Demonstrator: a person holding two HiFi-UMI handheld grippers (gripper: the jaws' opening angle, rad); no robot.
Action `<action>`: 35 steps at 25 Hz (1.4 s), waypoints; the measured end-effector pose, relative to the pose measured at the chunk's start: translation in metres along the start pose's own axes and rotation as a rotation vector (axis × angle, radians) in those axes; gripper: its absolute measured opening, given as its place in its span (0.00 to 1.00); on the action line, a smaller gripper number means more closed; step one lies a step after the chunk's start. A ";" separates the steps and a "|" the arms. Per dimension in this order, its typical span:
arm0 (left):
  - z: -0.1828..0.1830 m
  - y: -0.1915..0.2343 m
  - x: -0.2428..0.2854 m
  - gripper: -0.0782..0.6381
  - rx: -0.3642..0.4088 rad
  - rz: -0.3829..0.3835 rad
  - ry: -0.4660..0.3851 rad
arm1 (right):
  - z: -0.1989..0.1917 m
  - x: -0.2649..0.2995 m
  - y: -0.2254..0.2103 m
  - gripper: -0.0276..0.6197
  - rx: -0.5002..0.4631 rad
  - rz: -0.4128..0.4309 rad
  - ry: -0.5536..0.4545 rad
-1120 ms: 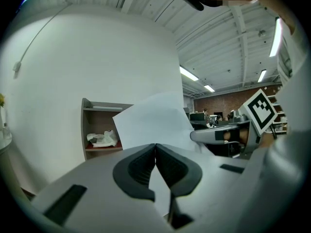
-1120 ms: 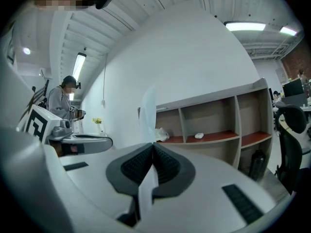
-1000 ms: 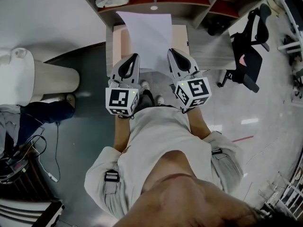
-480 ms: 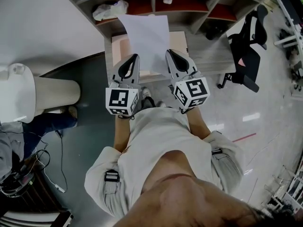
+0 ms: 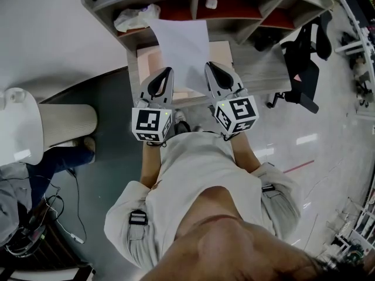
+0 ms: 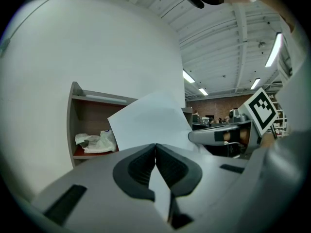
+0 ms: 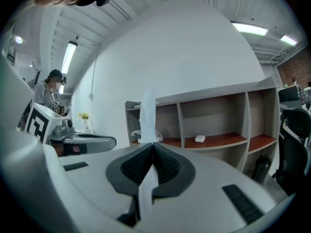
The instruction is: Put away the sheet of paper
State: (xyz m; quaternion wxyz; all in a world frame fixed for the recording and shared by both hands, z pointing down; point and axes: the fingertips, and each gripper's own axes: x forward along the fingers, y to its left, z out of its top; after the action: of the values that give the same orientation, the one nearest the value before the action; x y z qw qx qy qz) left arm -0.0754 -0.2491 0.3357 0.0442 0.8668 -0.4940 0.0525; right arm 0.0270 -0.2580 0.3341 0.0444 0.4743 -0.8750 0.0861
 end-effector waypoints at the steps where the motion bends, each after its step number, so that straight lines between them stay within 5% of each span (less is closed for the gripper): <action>1: -0.003 0.003 0.002 0.14 -0.005 -0.005 0.005 | -0.002 0.004 0.001 0.07 0.001 -0.004 0.007; 20: -0.059 0.043 0.035 0.14 -0.054 -0.101 0.081 | -0.054 0.047 0.000 0.07 0.044 -0.096 0.133; 35: -0.120 0.033 0.088 0.14 -0.081 -0.103 0.209 | -0.116 0.070 -0.036 0.07 0.119 -0.042 0.260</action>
State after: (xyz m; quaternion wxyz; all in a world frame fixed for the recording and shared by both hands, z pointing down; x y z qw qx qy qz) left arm -0.0644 -0.3257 0.4670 0.1332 0.8783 -0.4432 0.1201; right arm 0.0184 -0.3127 0.4628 0.1310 0.4794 -0.8450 0.1977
